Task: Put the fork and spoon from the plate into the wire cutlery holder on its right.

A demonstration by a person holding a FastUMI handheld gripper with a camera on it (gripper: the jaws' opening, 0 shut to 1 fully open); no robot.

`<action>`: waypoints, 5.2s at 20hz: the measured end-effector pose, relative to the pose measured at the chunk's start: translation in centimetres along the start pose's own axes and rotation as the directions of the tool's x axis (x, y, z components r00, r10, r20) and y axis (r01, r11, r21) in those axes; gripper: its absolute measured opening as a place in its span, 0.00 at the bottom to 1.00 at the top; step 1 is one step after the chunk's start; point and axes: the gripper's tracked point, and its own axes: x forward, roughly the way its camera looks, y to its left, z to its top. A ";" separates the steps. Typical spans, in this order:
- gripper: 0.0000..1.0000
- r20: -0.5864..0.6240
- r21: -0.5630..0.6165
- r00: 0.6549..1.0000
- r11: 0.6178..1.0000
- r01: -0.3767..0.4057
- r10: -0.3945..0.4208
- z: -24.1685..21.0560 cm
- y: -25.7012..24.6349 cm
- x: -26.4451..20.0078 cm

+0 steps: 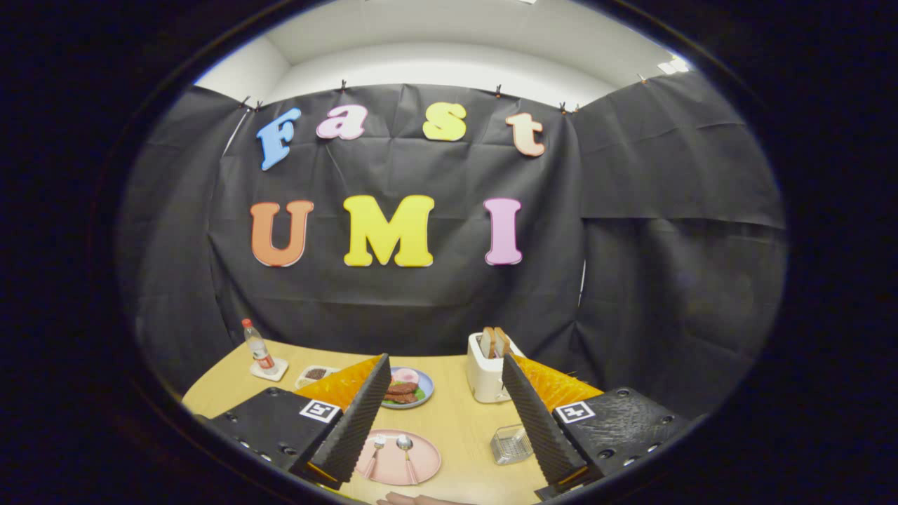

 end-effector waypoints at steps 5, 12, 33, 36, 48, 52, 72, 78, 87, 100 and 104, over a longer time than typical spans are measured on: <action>0.96 -0.188 -0.040 0.979 0.995 -0.086 0.077 -9.0 2.3 4.5; 0.95 -0.438 -0.072 0.883 0.972 -0.225 0.172 -22.4 6.9 9.6; 0.06 -0.724 -0.055 0.671 0.956 -0.289 0.162 -34.8 8.9 11.2; 0.02 -0.728 -0.048 0.664 0.952 -0.301 0.173 -33.9 9.1 10.5; 0.02 -0.659 -0.017 0.726 0.961 -0.276 0.197 -24.3 5.2 6.0; 0.02 -0.615 -0.036 0.769 0.967 -0.251 0.177 -19.7 2.2 5.2; 0.02 -0.802 -0.005 0.595 0.996 -0.087 0.048 -20.0 -14.2 4.5; 0.02 -0.917 0.058 0.388 0.993 -0.099 0.092 -22.1 -14.9 5.3; 0.07 -0.987 -0.006 0.160 0.990 -0.138 0.016 -25.0 -14.5 8.2; 0.35 -0.928 -0.034 0.370 0.977 -0.212 0.048 -21.5 -7.9 10.2; 0.68 -0.881 -0.001 0.463 0.976 -0.216 0.101 -21.4 -3.4 9.2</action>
